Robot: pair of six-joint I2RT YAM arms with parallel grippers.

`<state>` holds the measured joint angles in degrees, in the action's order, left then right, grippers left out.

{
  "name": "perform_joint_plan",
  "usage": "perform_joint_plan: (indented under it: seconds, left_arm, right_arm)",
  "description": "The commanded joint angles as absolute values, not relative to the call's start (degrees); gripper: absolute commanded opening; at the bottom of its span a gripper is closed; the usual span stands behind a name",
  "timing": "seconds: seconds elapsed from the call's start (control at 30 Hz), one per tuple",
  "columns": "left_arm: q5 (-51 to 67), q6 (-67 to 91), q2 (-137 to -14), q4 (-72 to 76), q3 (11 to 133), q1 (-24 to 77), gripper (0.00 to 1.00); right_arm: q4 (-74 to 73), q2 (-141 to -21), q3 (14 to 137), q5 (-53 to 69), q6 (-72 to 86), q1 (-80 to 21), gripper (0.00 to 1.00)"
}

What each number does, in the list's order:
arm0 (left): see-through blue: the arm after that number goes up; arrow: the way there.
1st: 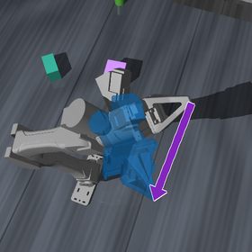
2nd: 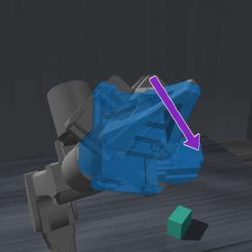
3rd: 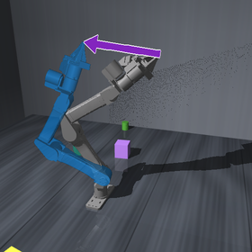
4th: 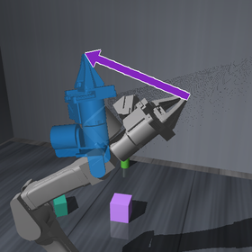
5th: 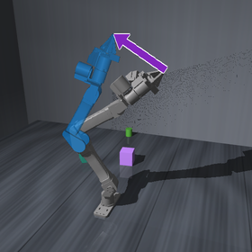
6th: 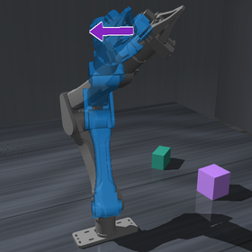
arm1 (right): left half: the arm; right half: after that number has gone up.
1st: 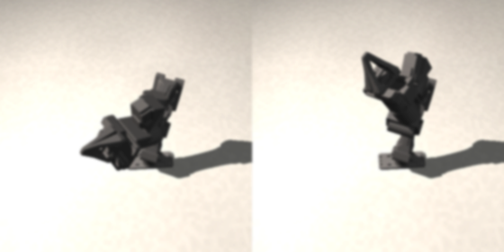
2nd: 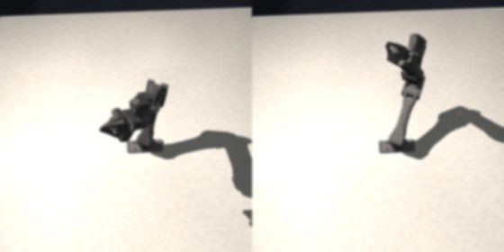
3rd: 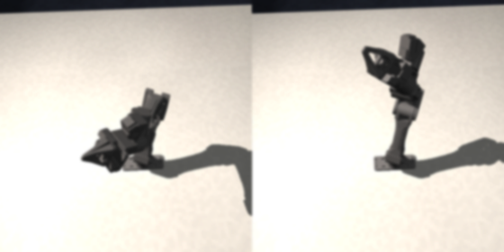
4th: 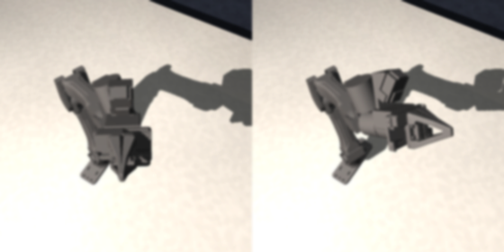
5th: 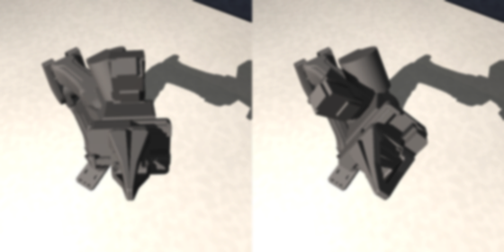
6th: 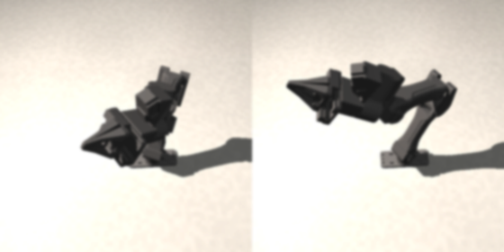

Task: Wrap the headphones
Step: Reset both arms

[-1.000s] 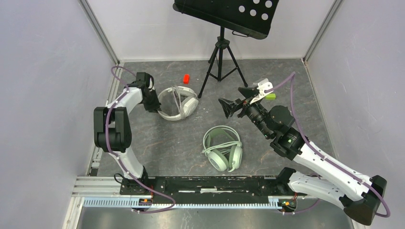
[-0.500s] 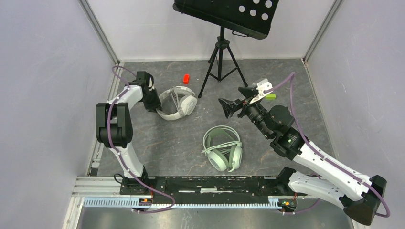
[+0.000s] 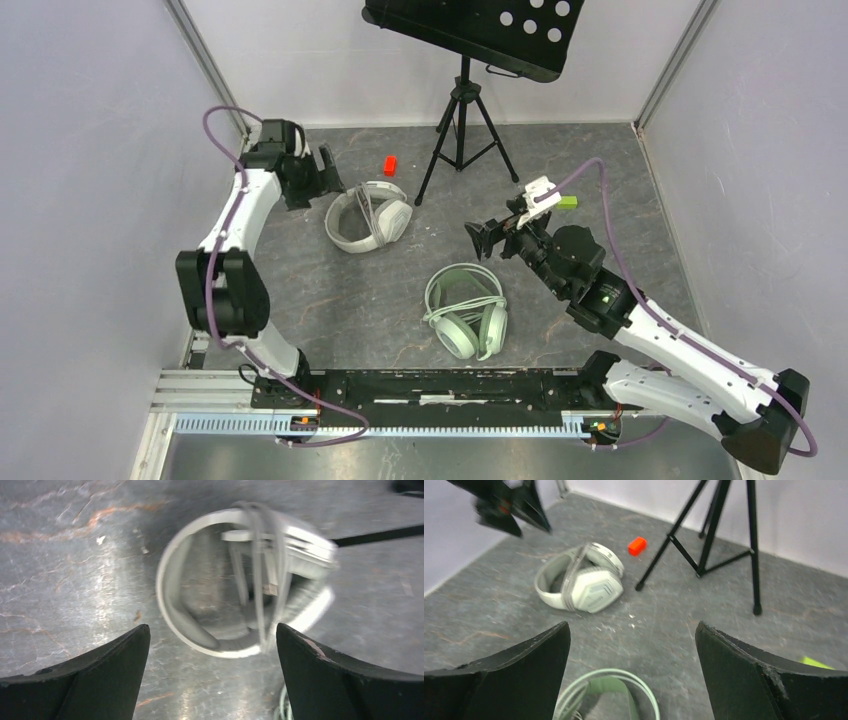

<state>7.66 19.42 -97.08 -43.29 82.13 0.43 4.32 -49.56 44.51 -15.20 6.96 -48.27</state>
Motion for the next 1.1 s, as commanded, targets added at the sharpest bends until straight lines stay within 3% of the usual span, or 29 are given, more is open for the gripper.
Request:
perform_joint_plan:
  seconds: [0.0,0.27,0.7,1.07]
  left_arm:
    - [17.8,16.5,-87.0,-42.3,85.2,1.9,1.00]
    - [21.7,15.7,-71.8,-39.2,78.5,10.1,1.00]
    - [17.6,14.5,-41.0,-19.3,50.8,15.9,1.00]
    - [17.2,13.9,-35.7,-17.3,46.4,16.3,1.00]
  right_arm:
    - [-4.0,-47.9,45.5,-23.9,7.0,-48.2,0.98]
    - [-7.2,-41.2,43.1,-33.9,8.3,-48.2,0.98]
    - [-15.1,-27.6,40.1,-39.0,13.4,-48.2,0.98]
    - [-15.9,-23.8,39.4,-38.6,15.4,-48.2,0.98]
